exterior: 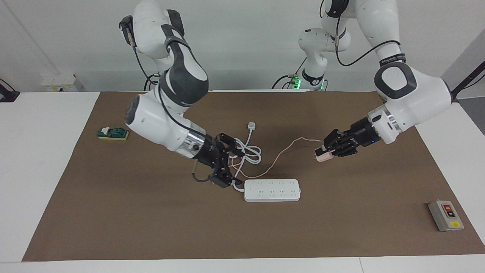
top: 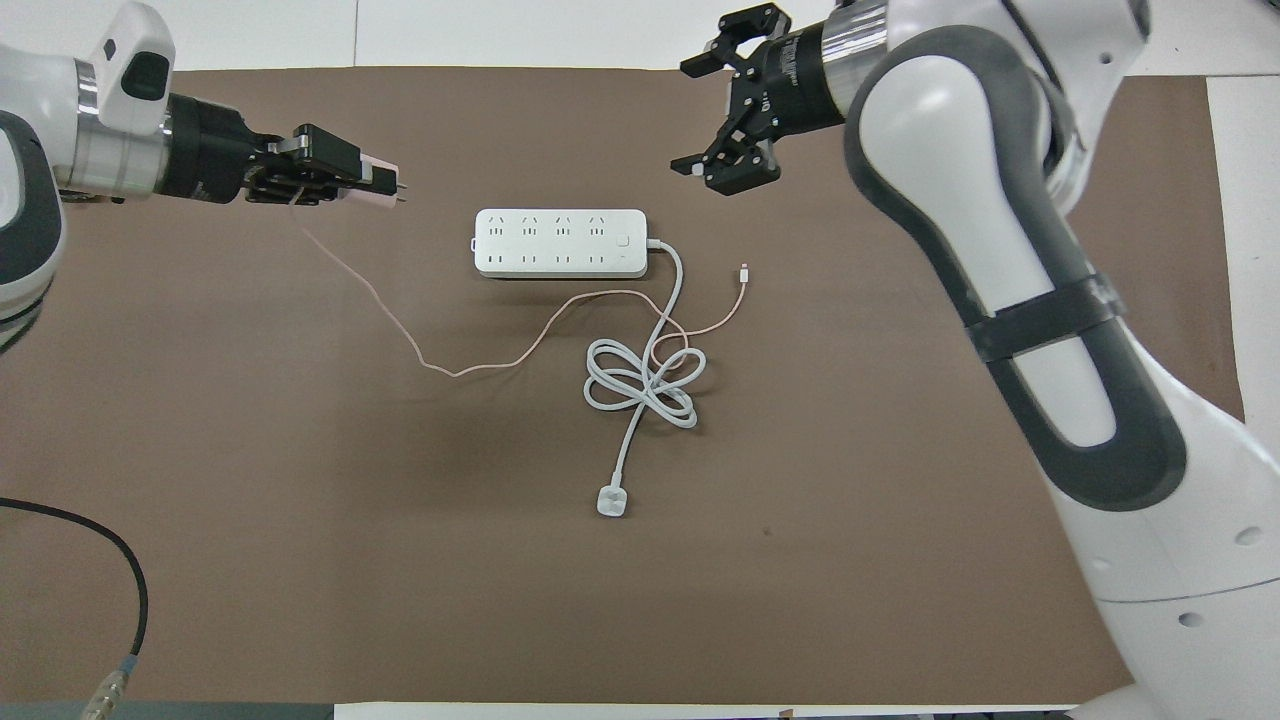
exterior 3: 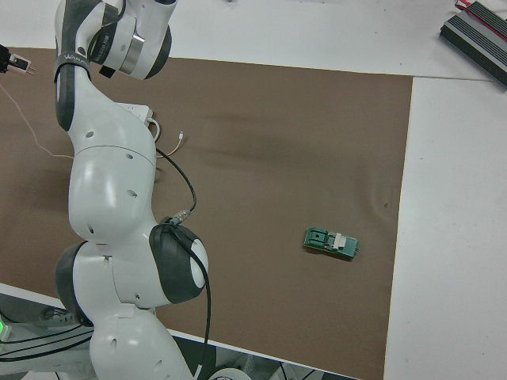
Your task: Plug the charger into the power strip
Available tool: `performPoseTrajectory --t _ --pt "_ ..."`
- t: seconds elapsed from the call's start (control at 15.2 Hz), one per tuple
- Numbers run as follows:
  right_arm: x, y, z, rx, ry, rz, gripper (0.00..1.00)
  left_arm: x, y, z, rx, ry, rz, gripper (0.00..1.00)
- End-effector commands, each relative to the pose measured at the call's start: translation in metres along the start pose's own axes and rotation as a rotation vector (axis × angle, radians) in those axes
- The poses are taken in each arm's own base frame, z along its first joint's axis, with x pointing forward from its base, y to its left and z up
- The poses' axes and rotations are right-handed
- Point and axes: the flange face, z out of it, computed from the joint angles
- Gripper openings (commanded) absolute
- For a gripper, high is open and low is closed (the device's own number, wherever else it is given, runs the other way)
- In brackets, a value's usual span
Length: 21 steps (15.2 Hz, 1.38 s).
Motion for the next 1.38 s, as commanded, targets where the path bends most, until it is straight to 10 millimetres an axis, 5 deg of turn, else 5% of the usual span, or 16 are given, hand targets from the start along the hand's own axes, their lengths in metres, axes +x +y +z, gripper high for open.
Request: performPoseTrajectory --t 0.0,0.13,0.85,0.99,1.31 --pt "0.009 0.0 -0.028 -0.004 0.076 -0.128 1.0 0.002 -0.014 -0.038 0.196 -0.032 0.014 0.0" --pt "0.016 0.003 -0.049 -0.046 0.153 -0.311 1.0 0.001 0.006 -0.065 0.324 -0.031 0.078 0.0" --pt "0.087 0.017 -0.148 -0.493 0.384 -1.333 1.0 -0.009 0.015 -0.091 0.505 -0.015 0.125 0.0" --pt "0.084 0.022 -0.17 -0.581 0.442 -1.486 1.0 -0.014 0.02 -0.101 0.505 0.001 0.102 0.0" --pt "0.075 0.048 -0.209 -0.682 0.473 -1.559 1.0 -0.021 0.017 -0.106 0.51 0.002 -0.052 0.0"
